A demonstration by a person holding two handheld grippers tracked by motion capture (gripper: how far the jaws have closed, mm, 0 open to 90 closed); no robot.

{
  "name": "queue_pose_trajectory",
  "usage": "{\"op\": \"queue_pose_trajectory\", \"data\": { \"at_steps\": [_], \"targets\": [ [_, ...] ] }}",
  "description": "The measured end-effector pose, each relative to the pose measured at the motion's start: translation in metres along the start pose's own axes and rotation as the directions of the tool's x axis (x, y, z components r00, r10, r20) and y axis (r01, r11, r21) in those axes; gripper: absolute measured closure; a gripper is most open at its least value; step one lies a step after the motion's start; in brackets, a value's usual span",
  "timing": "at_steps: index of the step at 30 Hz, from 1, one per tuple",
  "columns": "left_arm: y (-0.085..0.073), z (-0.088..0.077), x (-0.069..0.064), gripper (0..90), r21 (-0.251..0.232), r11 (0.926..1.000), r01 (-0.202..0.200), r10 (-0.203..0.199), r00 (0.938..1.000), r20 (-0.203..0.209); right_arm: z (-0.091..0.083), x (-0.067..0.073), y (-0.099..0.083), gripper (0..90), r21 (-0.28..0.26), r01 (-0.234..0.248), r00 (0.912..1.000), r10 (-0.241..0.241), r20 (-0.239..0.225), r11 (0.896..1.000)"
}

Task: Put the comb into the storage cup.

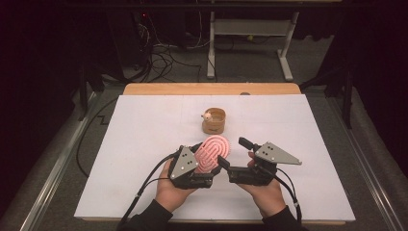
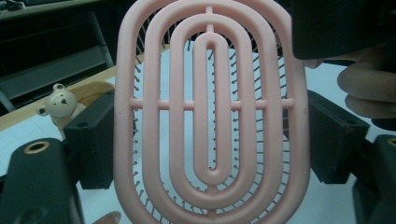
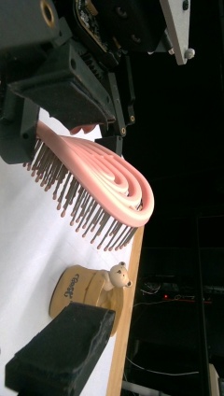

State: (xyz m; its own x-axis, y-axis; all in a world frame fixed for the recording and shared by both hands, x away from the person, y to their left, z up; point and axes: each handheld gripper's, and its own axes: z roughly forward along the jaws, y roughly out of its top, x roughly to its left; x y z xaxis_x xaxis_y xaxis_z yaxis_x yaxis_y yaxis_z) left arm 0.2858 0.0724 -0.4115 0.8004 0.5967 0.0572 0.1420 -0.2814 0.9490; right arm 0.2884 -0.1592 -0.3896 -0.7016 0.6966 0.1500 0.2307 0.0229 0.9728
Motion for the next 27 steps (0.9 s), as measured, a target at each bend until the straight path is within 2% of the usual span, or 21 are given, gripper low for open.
{"op": "queue_pose_trajectory", "data": {
  "at_steps": [12,19,26,27],
  "targets": [
    [0.001,0.005,-0.008,18.3,0.013,0.9996,-0.024,0.024,0.9997,-0.002,0.009,-0.002,-0.007,20.7,0.046,-0.049,0.9979,0.051,-0.041,0.998],
    [0.001,0.007,-0.011,18.3,0.017,0.9994,-0.031,0.031,0.9995,-0.001,0.011,-0.003,-0.01,33.0,0.061,-0.082,0.9924,0.088,-0.087,0.995],
    [0.0,0.007,-0.011,18.3,0.02,0.9992,-0.033,0.033,0.9995,-0.002,0.011,-0.003,-0.01,38.4,0.073,-0.109,0.9886,0.116,-0.096,0.991],
    [0.0,0.008,-0.011,18.3,0.024,0.9991,-0.034,0.034,0.9994,-0.003,0.011,-0.004,-0.01,40.7,0.081,-0.126,0.986,0.134,-0.099,0.989]
  ]
}}
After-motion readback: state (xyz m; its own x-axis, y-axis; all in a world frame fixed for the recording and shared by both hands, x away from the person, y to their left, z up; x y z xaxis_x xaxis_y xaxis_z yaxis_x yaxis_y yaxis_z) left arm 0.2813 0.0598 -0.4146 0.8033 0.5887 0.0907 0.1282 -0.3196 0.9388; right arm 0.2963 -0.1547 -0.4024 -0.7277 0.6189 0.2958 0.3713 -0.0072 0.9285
